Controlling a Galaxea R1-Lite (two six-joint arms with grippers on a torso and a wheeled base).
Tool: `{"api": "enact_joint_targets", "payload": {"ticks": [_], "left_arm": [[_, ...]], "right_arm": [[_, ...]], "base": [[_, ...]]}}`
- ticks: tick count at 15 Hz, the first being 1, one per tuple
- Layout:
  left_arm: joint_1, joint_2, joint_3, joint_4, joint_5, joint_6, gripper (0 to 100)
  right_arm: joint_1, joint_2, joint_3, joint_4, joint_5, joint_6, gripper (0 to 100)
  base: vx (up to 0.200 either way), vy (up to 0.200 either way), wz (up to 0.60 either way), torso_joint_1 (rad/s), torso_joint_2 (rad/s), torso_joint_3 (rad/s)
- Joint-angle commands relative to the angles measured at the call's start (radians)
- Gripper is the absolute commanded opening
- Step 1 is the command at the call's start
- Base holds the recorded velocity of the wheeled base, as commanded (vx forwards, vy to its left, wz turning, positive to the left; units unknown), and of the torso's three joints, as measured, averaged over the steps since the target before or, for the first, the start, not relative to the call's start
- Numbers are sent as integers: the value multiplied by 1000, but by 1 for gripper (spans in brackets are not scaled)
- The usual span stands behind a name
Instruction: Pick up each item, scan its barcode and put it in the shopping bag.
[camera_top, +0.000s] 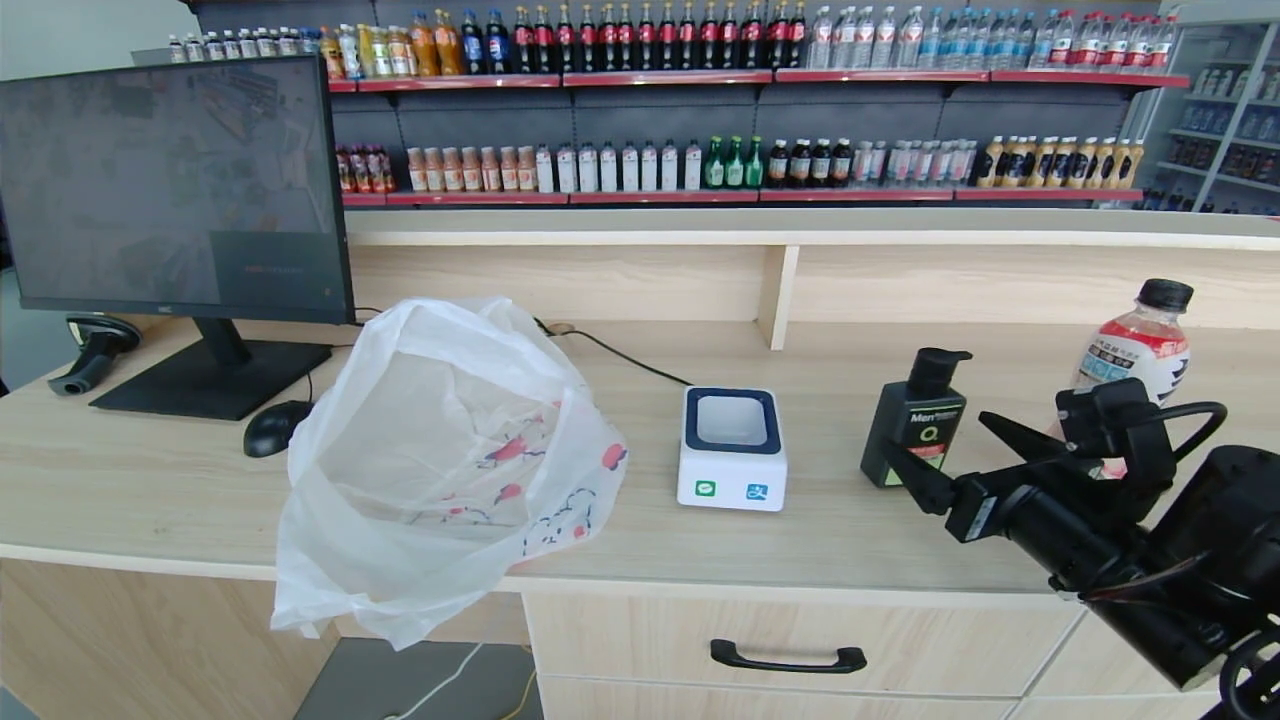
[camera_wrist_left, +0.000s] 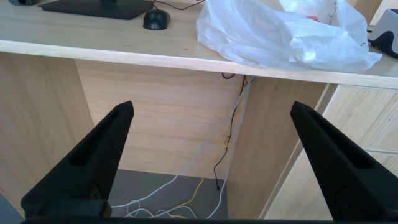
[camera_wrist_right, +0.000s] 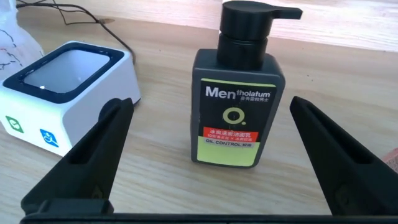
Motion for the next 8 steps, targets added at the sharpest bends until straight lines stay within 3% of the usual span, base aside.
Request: {"api": "enact_joint_targets", "payload": {"ticks": [1, 8], "left_arm": [[0, 0, 0, 0, 0, 0, 100], [0, 0, 0, 0, 0, 0, 100]], "right_arm": [[15, -6, -9, -1, 0, -1, 100], [16, 56, -70, -1, 0, -1, 100]], "base": [[0, 0, 0, 0, 0, 0], [0, 0, 0, 0, 0, 0]]}}
